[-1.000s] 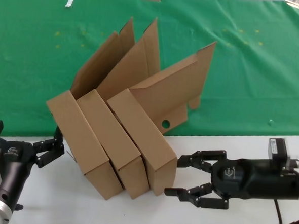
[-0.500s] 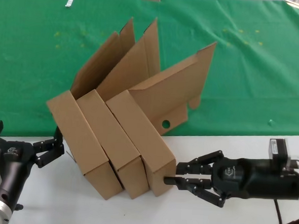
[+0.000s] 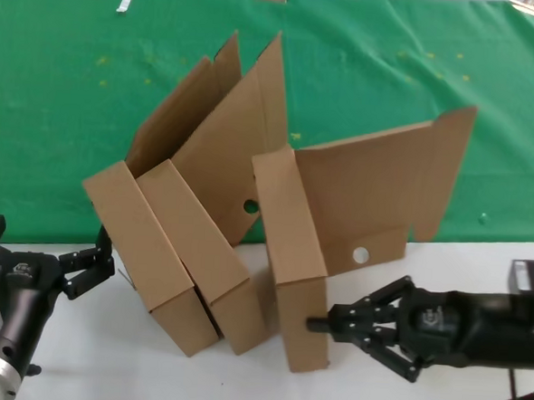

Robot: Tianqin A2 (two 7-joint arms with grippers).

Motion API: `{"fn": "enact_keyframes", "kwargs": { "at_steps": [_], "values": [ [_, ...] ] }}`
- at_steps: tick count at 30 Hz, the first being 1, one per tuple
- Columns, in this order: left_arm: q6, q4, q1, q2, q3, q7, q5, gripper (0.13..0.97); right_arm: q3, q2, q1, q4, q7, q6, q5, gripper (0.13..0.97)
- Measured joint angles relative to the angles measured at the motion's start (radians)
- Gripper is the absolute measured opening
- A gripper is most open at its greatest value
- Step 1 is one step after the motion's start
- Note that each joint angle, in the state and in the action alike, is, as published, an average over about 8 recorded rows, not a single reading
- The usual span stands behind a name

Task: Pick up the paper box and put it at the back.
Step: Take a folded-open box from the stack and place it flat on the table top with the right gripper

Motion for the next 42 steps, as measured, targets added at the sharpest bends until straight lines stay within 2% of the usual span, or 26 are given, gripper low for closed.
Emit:
{"fn": "enact_keyframes", "kwargs": {
  "at_steps": [8,11,14,20,24,28,35,42],
  "values": [
    [0.0,0.0,0.0,0.0,0.0,0.0,0.0,0.966,0.145,0.147,-0.083,0.292,0.115,0.066,-0.015,0.154],
    [0.0,0.0,0.0,0.0,0.0,0.0,0.0,0.966,0.183,0.202,-0.047,0.348,0.147,0.084,-0.043,0.153],
    [0.0,0.0,0.0,0.0,0.0,0.0,0.0,0.966,0.198,0.24,0.044,0.347,0.159,0.09,-0.112,0.153],
    [0.0,0.0,0.0,0.0,0.0,0.0,0.0,0.966,0.145,0.252,0.31,0.205,0.085,0.14,-0.357,0.153],
    [0.0,0.0,0.0,0.0,0.0,-0.001,0.0,0.966,0.057,0.209,0.485,0.038,-0.01,0.228,-0.536,0.153],
    [0.0,0.0,0.0,0.0,0.0,-0.001,0.0,0.966,-0.038,0.143,0.61,-0.141,-0.1,0.332,-0.681,0.153],
    [0.0,0.0,0.0,0.0,0.0,0.0,0.0,0.966,-0.199,0.019,0.711,-0.394,-0.205,0.503,-0.884,0.153],
    [0.0,0.0,0.0,0.0,0.0,0.0,0.0,0.966,-0.259,-0.064,0.697,-0.473,-0.192,0.627,-0.972,0.153]
  ]
}}
